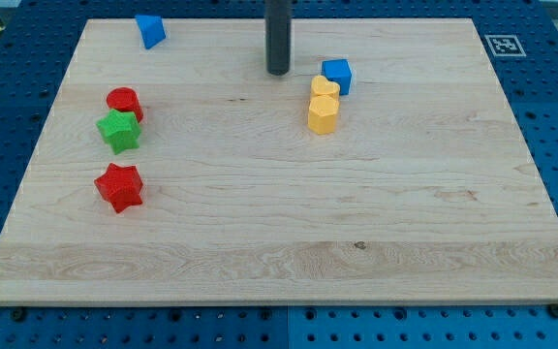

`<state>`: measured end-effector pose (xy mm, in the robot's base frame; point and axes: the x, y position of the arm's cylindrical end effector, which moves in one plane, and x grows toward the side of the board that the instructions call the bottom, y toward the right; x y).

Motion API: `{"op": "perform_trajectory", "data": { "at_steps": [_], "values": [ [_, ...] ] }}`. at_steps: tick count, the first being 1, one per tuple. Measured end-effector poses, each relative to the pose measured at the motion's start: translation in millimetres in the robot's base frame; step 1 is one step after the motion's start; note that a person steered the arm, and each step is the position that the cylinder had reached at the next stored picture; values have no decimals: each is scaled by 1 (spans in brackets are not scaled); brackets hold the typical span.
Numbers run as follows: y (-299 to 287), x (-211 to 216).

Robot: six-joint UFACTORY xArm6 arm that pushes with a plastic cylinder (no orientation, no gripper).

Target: Place the blue cube closer to the yellow heart

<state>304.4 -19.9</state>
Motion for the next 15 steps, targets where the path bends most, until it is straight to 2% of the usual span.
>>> {"op": "perform_trajectory", "data": {
  "at_steps": [1, 3, 7, 9, 10, 11, 12, 13, 15],
  "values": [
    [-31, -3],
    [13, -24],
    [42, -27],
    [64, -44],
    [41, -26],
    [-3, -37],
    [-1, -69],
    [2, -75],
    [13, -48]
  ]
}}
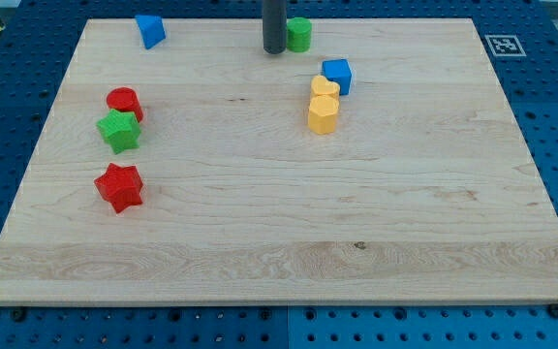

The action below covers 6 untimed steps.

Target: Place the blue cube closer to the yellow heart

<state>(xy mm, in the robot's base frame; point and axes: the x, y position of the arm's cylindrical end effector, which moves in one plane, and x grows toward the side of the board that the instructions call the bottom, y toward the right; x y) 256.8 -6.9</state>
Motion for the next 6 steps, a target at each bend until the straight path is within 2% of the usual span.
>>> {"op": "perform_trajectory", "data": {
  "at_steps": [1, 3, 6],
  "values": [
    [34, -1],
    [35, 31],
    [35, 38]
  ]
}}
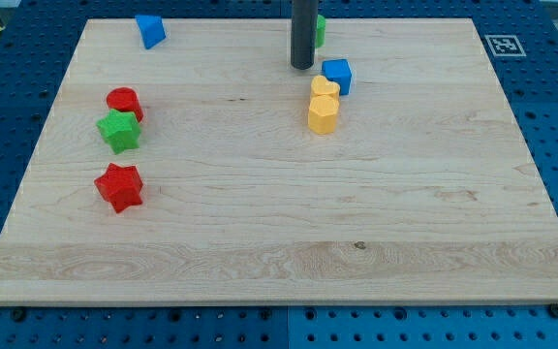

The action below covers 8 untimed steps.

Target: Place the blue cube closer to the yellow heart

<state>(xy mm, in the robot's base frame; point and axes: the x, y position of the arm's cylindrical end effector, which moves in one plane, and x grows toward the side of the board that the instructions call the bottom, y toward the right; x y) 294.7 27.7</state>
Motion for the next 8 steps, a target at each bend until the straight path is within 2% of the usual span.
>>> {"op": "perform_trajectory", "data": {
  "at_steps": [1, 3, 4, 5, 6, 7, 8],
  "values": [
    [-5, 8],
    [-77, 28],
    [-57, 28],
    [-7, 4],
    [8, -14],
    [38, -5],
    [50, 26]
  ]
}}
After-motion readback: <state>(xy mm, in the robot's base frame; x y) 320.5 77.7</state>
